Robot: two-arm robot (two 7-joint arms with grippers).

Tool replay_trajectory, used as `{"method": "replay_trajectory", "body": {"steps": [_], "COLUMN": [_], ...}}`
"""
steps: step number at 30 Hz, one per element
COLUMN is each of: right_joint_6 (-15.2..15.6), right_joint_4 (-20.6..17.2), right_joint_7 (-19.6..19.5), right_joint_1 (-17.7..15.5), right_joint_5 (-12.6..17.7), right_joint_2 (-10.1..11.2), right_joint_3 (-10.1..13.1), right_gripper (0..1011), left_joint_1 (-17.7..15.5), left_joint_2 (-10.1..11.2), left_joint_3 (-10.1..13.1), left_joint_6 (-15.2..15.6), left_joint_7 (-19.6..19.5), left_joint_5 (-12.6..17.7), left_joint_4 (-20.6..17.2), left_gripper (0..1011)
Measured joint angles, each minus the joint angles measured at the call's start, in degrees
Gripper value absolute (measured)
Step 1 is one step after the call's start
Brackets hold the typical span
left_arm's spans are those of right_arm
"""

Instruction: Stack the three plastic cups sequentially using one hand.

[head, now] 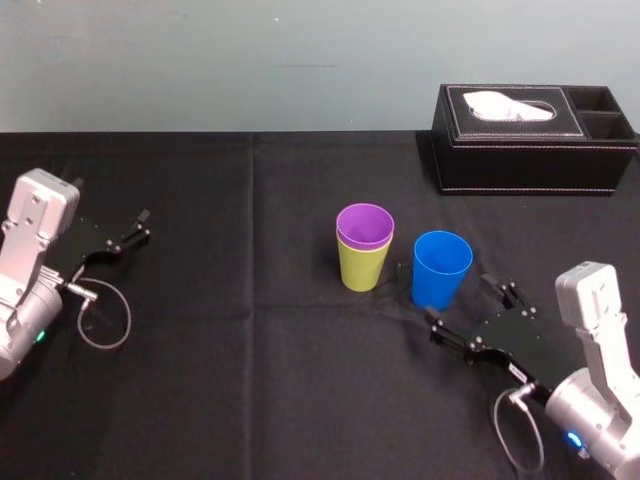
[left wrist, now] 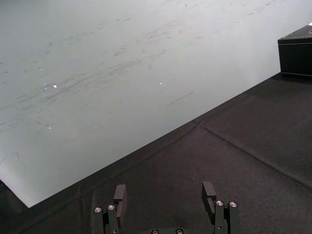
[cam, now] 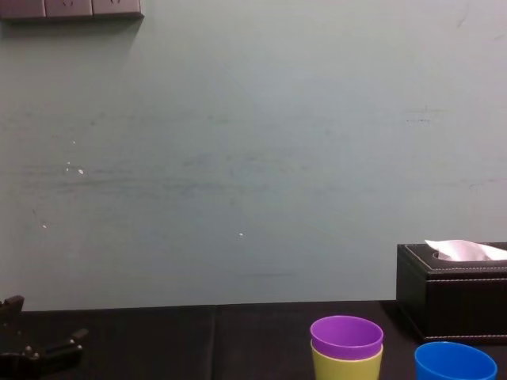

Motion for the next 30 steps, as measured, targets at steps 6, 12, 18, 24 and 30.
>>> {"method": "replay_trajectory", "body": {"steps": [6, 12, 18, 24, 30], "right_joint_6": [-0.8, -1.49, -2.38, -2.97, -3.4], "right_joint_4": [1.65, 3.01, 5.39, 7.15, 8.3], "right_joint_7": [-0.39, 0.13, 0.81, 1.15, 1.2], "right_joint_1": [1.4, 2.51, 4.7, 6.43, 7.84], "right_joint_5": [-0.59, -0.51, -0.45, -0.57, -0.98], "right_joint_2": [-0.99, -1.57, -2.46, -3.01, -3.41], "right_joint_3": [0.08, 0.06, -0.51, -1.13, -1.45], "right_gripper": [1003, 1003, 1003, 1003, 1003], "left_joint_1": [0.0, 0.0, 0.0, 0.0, 0.0], "left_joint_2": [0.0, 0.0, 0.0, 0.0, 0.0], "left_joint_3": [0.0, 0.0, 0.0, 0.0, 0.0], "left_joint_6": [0.0, 0.0, 0.0, 0.0, 0.0], "left_joint_7": [0.0, 0.0, 0.0, 0.0, 0.0], "left_joint_5": [0.0, 0.0, 0.0, 0.0, 0.0], "left_joint_4": [0.0, 0.0, 0.0, 0.0, 0.0], "left_gripper": [1011, 1011, 1012, 1011, 1011]}}
